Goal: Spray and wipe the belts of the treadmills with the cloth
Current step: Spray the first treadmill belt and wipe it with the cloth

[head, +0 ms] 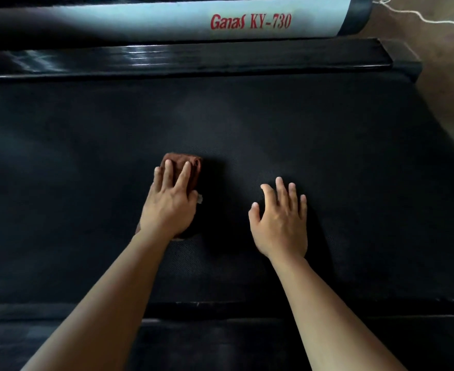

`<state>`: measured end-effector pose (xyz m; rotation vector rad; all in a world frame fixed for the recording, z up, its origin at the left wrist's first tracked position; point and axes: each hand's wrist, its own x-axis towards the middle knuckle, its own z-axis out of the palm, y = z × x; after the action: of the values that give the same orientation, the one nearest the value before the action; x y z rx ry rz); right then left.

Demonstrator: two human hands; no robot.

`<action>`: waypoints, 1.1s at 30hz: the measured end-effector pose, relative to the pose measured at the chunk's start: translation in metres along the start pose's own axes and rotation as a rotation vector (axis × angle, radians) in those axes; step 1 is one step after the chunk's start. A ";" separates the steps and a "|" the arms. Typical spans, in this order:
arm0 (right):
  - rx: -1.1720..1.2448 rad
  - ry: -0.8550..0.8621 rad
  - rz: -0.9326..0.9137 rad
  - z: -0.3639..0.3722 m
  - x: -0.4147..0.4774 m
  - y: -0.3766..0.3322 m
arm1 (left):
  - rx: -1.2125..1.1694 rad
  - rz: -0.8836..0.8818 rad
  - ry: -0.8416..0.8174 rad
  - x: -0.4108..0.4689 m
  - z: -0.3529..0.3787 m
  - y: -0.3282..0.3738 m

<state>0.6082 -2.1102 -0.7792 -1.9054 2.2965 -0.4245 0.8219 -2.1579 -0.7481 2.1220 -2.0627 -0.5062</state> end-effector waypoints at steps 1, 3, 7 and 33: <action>0.005 0.008 0.003 0.000 0.000 0.000 | 0.000 0.018 -0.004 0.003 0.002 0.007; 0.006 0.015 0.006 0.001 0.000 -0.001 | 0.007 0.053 -0.010 0.004 0.005 0.019; 0.005 0.006 0.007 0.001 0.000 0.001 | 0.012 0.131 -0.023 -0.006 0.014 0.037; -0.056 0.002 0.050 -0.005 0.000 -0.007 | -0.035 0.286 -0.051 -0.007 0.020 0.031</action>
<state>0.6132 -2.1108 -0.7720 -1.8681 2.3760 -0.3603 0.7862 -2.1500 -0.7555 1.7698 -2.3143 -0.5549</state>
